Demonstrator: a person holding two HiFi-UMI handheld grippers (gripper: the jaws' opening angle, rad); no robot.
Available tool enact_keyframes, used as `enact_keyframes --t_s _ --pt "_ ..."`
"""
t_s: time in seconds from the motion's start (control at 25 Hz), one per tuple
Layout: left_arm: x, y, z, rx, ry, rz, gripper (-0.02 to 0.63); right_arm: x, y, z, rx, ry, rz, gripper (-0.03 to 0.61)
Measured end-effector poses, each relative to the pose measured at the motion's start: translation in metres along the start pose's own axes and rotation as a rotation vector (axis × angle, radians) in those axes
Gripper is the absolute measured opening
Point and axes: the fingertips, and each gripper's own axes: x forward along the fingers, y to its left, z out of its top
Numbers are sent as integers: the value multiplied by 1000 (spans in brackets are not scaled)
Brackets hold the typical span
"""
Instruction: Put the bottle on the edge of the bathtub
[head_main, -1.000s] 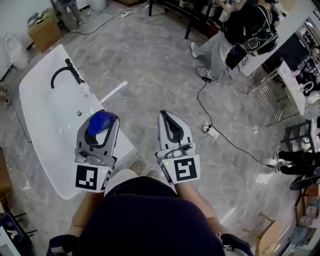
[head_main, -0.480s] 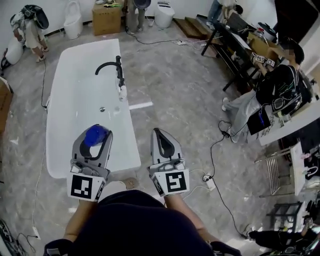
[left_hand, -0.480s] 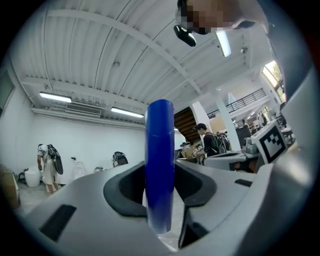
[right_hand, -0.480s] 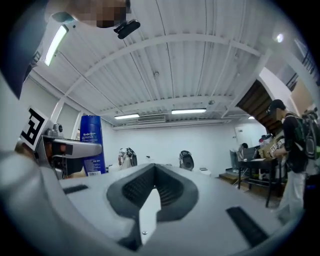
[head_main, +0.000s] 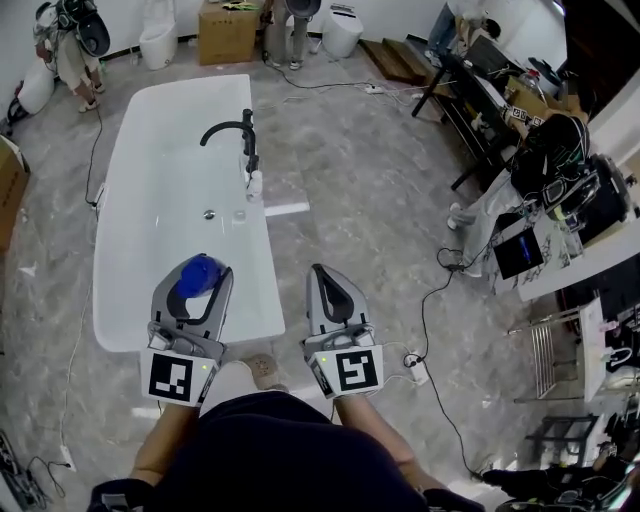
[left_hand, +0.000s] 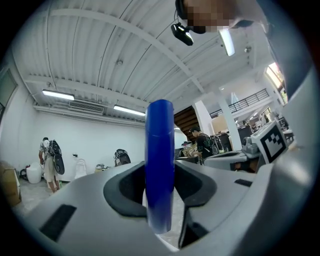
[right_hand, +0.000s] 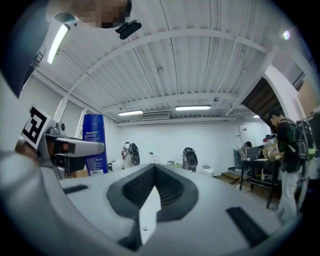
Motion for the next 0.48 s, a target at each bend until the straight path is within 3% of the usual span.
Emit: enact_keyframes --t_s 0.48 --pt "62 -5 -36 3 20 -83 153 27 -36 -29 -29 22 -22 0"
